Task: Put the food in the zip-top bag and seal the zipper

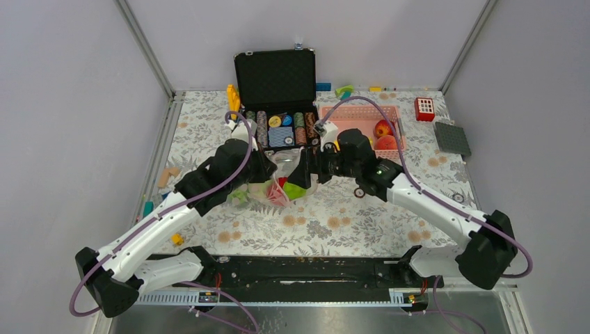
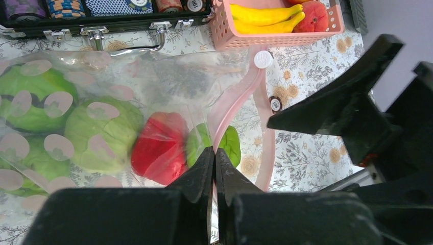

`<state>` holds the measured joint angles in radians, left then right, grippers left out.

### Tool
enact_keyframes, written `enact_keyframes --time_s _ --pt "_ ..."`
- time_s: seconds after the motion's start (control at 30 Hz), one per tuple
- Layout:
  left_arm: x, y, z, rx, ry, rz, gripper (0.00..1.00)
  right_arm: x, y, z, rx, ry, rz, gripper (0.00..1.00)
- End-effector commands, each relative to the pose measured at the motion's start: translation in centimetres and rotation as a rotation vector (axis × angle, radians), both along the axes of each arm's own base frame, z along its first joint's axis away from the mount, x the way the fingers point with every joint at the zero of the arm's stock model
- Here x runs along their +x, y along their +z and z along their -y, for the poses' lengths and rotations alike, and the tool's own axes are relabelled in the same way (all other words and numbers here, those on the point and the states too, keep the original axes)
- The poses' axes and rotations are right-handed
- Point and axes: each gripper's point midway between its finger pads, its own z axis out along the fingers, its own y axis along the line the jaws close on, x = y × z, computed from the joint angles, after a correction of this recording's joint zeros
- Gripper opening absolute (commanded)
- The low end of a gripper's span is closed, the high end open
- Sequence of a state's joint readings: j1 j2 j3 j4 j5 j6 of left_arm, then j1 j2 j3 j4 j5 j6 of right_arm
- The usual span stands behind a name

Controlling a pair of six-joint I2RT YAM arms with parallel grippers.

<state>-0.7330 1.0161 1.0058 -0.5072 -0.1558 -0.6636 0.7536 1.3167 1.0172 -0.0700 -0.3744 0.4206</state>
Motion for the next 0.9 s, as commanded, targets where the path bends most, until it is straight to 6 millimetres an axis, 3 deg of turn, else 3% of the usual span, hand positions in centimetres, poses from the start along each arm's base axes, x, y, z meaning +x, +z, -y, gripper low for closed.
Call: enact_keyframes --time_s 0.0,0.1,0.23,0.33,0.5,0.6,0.67,0.77,0.87 --pt "0.9 4.4 -0.2 -0.046 0.028 0.097 0.00 1.3 6.1 1.4 0.064 -0.110 0.162 1.00" --pt "1.0 6.1 -0.5 -0.060 0.032 0.136 0.00 2.4 7.3 3.5 0.041 -0.234 0.209 1.00" --pt "0.8 7.7 -0.4 -0.083 0.018 0.163 0.00 3.1 7.2 5.6 -0.019 -0.314 0.258 1.00" --pt "0.6 8.3 -0.2 -0.099 0.004 0.179 0.00 3.4 5.2 5.6 -0.072 -0.326 0.213 0.98" --pt "0.5 8.4 0.0 -0.112 -0.004 0.177 0.00 2.2 -0.8 3.2 -0.121 -0.221 0.027 0.88" --pt "0.5 8.2 0.0 -0.112 -0.002 0.171 0.00 1.3 -3.2 1.8 -0.128 -0.148 -0.064 0.78" --pt "0.5 8.1 0.2 -0.114 -0.009 0.163 0.00 1.1 -3.3 1.6 -0.120 -0.141 -0.080 0.62" --pt "0.4 8.1 0.1 -0.114 -0.007 0.164 0.00 1.6 -2.1 2.5 -0.110 -0.198 -0.040 0.04" --pt "0.3 8.3 -0.1 -0.111 -0.007 0.165 0.00 1.5 1.4 3.3 -0.091 -0.199 0.050 0.00"
